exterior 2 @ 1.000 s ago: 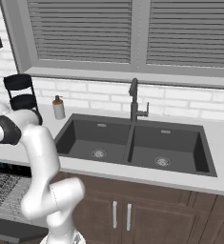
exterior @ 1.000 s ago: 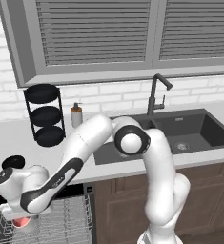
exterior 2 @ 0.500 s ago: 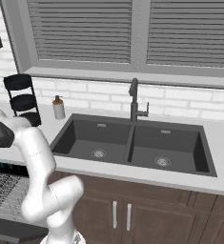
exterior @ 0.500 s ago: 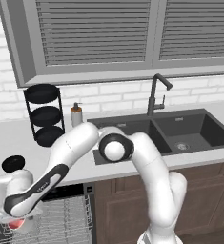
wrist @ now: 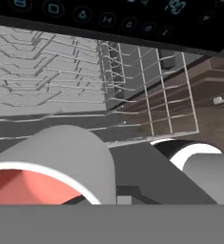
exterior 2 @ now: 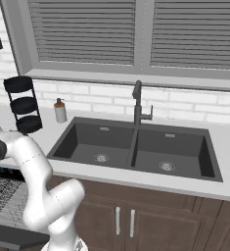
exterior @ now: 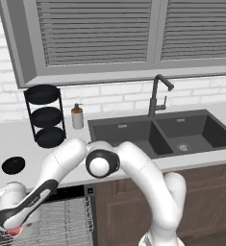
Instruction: Pick up the cup and bowl from the counter, place them in the dishwasher, and close the dishwasher door.
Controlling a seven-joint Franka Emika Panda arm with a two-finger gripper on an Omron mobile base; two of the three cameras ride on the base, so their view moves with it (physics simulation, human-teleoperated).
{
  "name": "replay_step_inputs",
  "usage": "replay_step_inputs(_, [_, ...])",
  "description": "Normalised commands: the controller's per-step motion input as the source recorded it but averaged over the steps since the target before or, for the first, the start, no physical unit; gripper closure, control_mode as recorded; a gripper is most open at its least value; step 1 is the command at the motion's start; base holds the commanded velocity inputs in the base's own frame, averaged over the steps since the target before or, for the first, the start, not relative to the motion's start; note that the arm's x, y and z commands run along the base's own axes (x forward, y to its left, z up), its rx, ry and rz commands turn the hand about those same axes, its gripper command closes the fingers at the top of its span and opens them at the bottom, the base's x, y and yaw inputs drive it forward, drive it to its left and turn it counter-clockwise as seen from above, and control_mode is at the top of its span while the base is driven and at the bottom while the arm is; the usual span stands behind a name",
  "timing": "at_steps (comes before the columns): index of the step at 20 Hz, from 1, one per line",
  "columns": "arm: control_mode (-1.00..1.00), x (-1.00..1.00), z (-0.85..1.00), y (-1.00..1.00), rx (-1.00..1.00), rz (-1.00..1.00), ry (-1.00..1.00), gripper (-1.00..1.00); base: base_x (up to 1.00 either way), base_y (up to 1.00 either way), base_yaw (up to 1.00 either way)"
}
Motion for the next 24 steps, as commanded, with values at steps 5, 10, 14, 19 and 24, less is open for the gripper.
replay_step_inputs(5, [-1.0, 0.47, -0.31, 0.17, -0.01, 0.0, -0.05, 1.0, 0.0, 0.0, 0.0])
replay_step_inputs(10, [-1.0, 0.03, -0.14, 0.21, 0.0, 0.0, -0.03, 1.0, 0.0, 0.0, 0.0])
replay_step_inputs(14, [-1.0, 0.0, -0.39, 0.08, 0.0, 0.01, -0.03, 1.0, 0.0, 0.0, 0.0])
replay_step_inputs(19, [-1.0, 0.18, -0.48, 0.0, 0.0, 0.04, -0.07, 1.0, 0.0, 0.0, 0.0])
replay_step_inputs(24, [-1.0, 0.27, -0.22, -0.09, 0.05, 0.11, -0.05, 1.0, 0.0, 0.0, 0.0])
